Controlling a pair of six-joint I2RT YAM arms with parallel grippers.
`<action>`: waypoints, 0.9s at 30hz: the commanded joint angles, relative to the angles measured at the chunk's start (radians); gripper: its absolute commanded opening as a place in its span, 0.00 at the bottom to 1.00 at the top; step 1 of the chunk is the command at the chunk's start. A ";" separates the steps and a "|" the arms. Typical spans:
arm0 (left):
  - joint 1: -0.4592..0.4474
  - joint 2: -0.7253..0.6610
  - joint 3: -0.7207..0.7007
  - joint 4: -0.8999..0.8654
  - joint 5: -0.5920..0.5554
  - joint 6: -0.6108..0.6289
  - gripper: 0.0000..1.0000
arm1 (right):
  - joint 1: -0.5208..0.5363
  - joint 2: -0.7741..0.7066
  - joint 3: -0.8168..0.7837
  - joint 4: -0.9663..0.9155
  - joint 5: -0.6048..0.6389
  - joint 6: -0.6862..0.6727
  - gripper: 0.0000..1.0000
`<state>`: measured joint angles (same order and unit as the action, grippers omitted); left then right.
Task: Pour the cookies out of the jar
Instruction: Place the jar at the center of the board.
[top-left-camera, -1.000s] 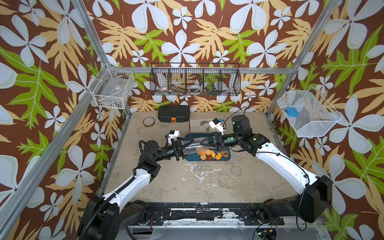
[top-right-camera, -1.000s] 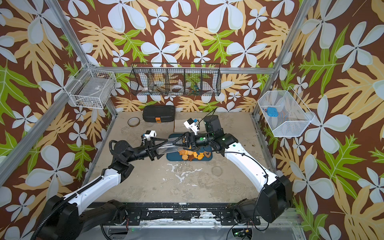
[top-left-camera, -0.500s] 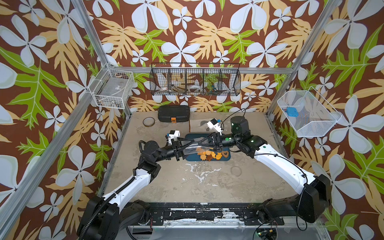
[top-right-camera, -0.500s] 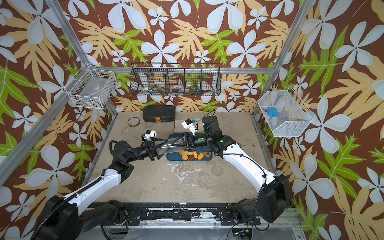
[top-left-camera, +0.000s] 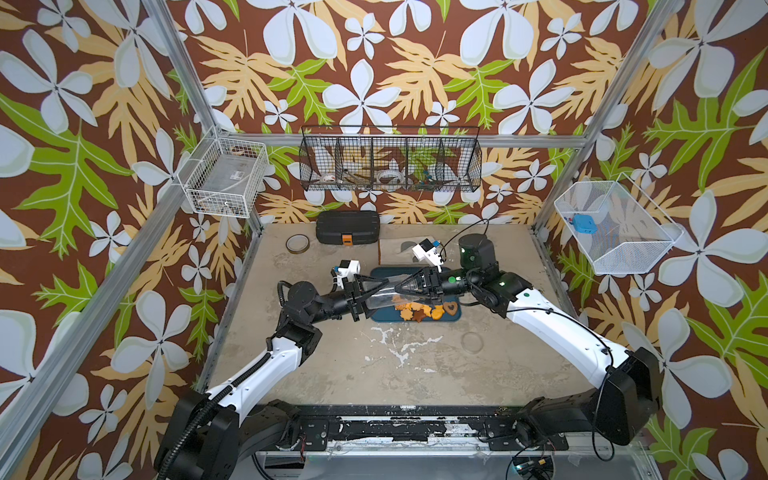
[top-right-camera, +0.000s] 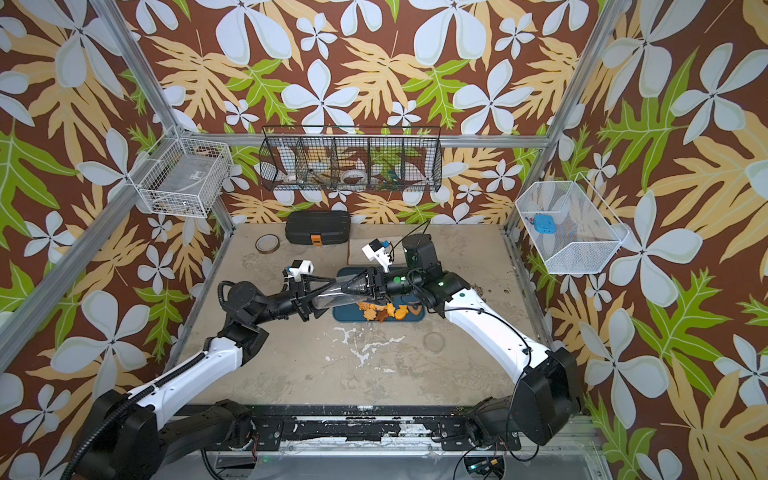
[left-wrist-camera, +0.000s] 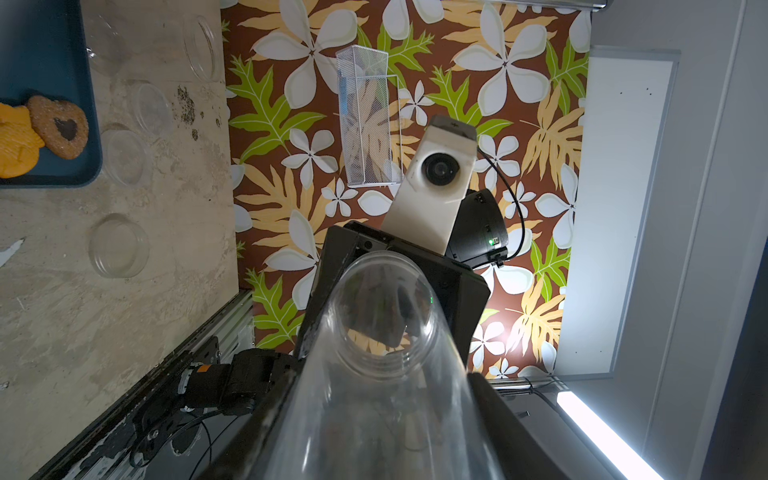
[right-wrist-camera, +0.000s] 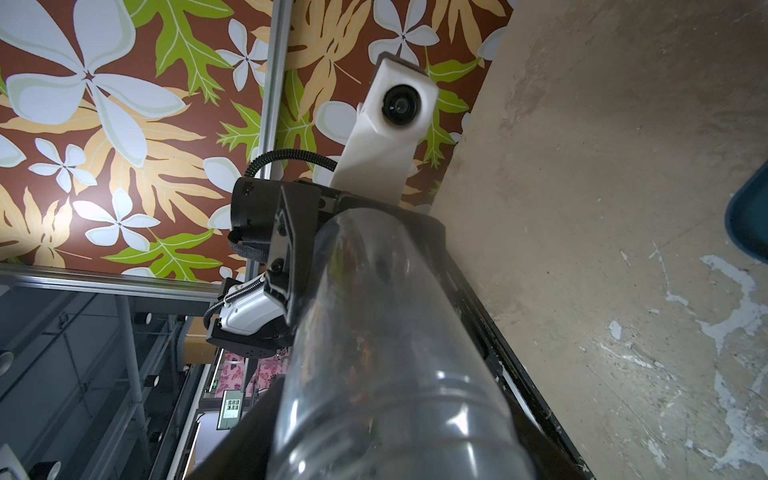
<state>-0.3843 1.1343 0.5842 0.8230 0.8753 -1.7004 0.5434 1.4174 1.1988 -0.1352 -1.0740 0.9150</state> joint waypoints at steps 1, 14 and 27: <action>-0.001 0.002 0.003 0.016 0.006 -0.007 0.56 | 0.002 -0.003 -0.001 0.034 -0.005 -0.008 0.69; 0.000 0.000 0.003 0.003 0.010 0.004 0.98 | 0.000 -0.008 -0.012 0.017 0.019 -0.026 0.64; 0.047 -0.084 0.074 -0.479 -0.045 0.246 1.00 | -0.126 -0.046 -0.043 -0.061 0.016 -0.082 0.63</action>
<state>-0.3569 1.0718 0.6334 0.5465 0.8604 -1.5810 0.4446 1.3853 1.1587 -0.1650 -1.0531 0.8753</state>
